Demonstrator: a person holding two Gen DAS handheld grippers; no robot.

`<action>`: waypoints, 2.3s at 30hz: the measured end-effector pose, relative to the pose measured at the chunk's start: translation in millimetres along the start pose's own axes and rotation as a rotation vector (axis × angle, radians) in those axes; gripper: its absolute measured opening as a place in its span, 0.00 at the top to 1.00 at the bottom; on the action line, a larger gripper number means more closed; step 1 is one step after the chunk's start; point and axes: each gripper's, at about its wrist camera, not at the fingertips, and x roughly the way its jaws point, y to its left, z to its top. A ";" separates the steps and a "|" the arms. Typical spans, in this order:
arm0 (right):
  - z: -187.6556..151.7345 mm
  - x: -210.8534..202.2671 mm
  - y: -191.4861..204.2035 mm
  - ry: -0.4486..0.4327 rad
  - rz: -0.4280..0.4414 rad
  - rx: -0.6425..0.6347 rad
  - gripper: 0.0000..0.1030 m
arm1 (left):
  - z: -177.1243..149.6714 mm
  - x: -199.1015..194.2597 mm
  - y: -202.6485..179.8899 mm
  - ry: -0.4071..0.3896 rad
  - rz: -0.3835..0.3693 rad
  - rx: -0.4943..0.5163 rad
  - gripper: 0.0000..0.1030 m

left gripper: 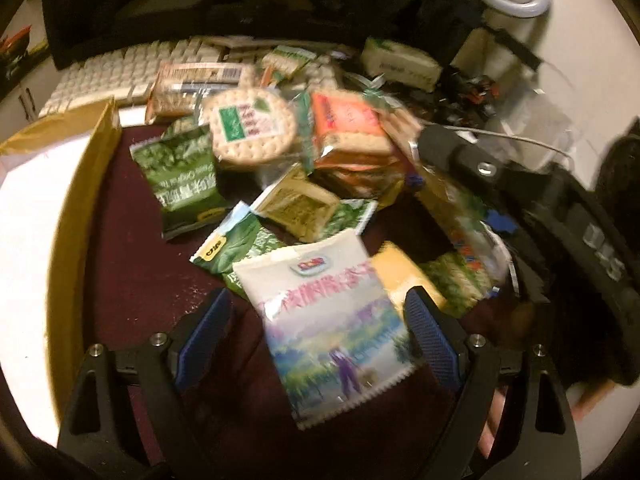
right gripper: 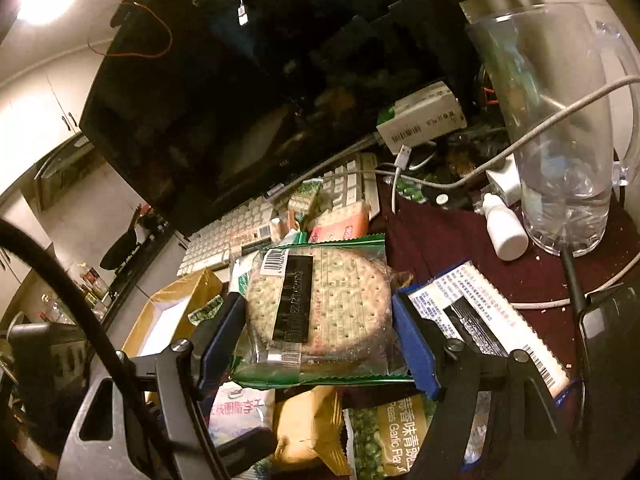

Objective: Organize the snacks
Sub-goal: 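Lift the cracker pack with the right tool while the left tool grasps the fruit-picture snack bag, then carry both packs over the cardboard box and open both tools to drop them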

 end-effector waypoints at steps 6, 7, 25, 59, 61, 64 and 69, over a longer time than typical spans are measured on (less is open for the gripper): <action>-0.2 3.7 4.0 0.022 0.000 -0.032 0.28 | -5.4 -1.6 16.6 -0.009 -0.052 -0.087 0.46; -0.9 3.5 4.3 0.026 -0.001 -0.035 0.28 | -7.3 -3.2 18.2 -0.016 -0.051 -0.085 0.56; -7.4 4.2 30.0 0.015 0.011 -0.192 0.28 | -24.5 -75.2 59.8 -0.188 -0.121 -0.187 0.87; -128.3 116.6 252.8 0.403 0.112 -0.696 0.27 | -91.1 -127.5 243.9 -0.195 0.169 -0.538 0.82; -126.4 114.6 250.5 0.402 0.142 -0.681 0.27 | -89.4 -129.4 241.4 -0.198 0.204 -0.519 0.65; -119.0 113.4 245.6 0.387 0.202 -0.620 0.27 | -88.5 -139.2 235.1 -0.242 0.286 -0.481 0.30; -95.6 89.4 225.1 0.302 0.271 -0.530 0.25 | -88.9 -156.1 227.8 -0.332 0.336 -0.463 0.28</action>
